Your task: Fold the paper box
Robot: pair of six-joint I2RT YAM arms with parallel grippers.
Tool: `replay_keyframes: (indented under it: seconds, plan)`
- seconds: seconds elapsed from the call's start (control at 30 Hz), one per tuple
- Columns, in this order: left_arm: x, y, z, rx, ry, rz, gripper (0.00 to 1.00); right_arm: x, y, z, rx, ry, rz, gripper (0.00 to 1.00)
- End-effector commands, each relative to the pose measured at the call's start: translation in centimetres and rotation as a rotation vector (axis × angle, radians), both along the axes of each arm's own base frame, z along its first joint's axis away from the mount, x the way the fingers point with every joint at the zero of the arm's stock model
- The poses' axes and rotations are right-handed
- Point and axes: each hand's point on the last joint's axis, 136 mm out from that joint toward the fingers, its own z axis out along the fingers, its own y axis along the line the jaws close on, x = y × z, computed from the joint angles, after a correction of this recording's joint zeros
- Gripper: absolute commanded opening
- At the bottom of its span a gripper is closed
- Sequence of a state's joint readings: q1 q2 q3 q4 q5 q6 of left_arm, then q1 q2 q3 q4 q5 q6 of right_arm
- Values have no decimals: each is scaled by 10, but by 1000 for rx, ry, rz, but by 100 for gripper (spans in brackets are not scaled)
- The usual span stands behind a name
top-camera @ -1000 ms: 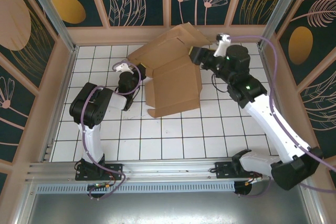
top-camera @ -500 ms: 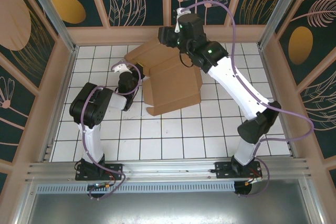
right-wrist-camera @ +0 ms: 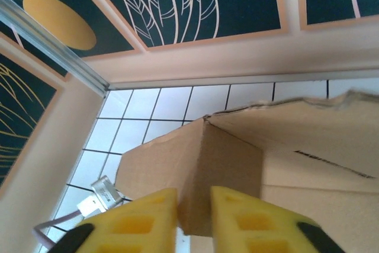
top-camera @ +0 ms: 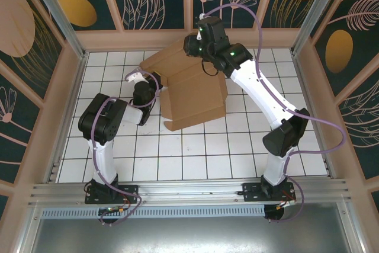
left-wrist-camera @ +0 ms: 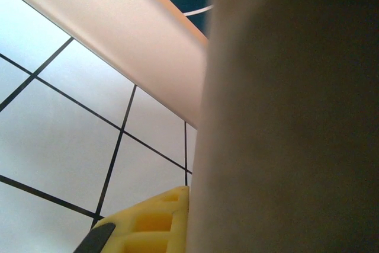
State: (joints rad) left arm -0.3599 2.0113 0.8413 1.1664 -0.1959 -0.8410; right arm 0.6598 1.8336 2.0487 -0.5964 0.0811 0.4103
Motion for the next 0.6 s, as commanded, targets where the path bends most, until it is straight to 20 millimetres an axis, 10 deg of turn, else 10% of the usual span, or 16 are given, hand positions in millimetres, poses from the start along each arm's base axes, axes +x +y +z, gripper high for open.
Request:
replay_keyframes:
  seconds: [0.0,0.17,0.27,0.57]
  plan:
    - [0,5,4,-5,-35,19,0,1,1,-4,12,32,4,3]
    - [0,3,4,-7,-34,14,0,-1,-1,-5,7,33,-2,0]
    - [1,3,2,-7,-27,15,0,-4,0,0,12,12,9,39]
    - [3,-5,-7,31,39,-28,0,-39,-13,31,-52,-131,32,60]
